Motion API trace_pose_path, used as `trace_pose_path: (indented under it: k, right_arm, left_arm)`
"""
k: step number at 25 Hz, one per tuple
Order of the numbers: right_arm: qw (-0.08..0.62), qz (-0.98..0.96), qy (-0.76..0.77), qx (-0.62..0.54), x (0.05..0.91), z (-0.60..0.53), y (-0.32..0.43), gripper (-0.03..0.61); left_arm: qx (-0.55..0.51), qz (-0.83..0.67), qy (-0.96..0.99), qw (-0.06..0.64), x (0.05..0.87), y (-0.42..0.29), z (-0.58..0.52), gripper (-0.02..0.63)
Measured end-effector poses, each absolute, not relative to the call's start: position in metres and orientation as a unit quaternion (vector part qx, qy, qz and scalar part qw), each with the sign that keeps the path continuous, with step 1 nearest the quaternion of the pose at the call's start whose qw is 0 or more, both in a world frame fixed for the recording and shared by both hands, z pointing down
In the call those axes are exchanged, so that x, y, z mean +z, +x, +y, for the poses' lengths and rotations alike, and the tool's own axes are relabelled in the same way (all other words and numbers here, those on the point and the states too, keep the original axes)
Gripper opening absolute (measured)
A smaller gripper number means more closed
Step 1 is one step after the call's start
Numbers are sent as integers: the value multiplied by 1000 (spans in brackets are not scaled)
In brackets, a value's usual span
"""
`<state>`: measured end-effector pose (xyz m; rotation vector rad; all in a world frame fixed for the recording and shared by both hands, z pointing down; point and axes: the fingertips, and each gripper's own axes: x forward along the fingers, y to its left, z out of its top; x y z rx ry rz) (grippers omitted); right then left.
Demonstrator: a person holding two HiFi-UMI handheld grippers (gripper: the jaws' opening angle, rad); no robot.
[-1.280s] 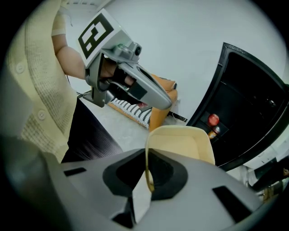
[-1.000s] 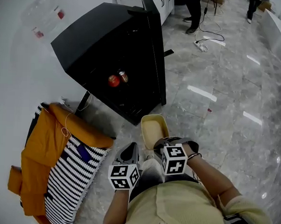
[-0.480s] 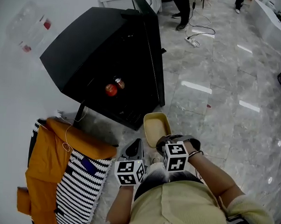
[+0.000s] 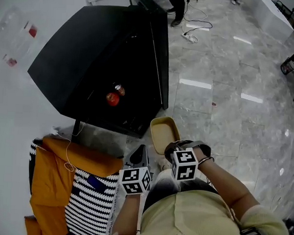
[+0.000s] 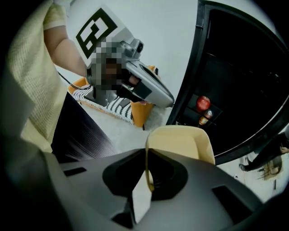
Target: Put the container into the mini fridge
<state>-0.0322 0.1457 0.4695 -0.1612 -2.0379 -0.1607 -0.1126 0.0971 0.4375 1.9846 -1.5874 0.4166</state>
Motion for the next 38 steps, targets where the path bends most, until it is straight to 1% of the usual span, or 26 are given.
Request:
trace_pose_path:
  k: [6, 12, 24, 30, 38]
  right_arm:
    - [532, -844, -48, -56, 485, 138, -47, 35]
    - [528, -847, -41, -40, 494, 135, -56, 35]
    - [516, -854, -39, -53, 524, 66, -59, 35]
    - [517, -852, -56, -52, 548, 39, -62, 35]
    - [514, -850, -72, -91, 578, 1, -83, 35]
  left_arm:
    - [161, -570, 753, 285, 452, -126, 83, 23]
    - [164, -570, 752, 288, 460, -130, 72, 23]
    - [157, -621, 711, 290, 485, -137, 31, 23]
    - [170, -634, 695, 295, 500, -137, 15, 23]
    - [177, -670, 655, 301, 523, -161, -1, 23]
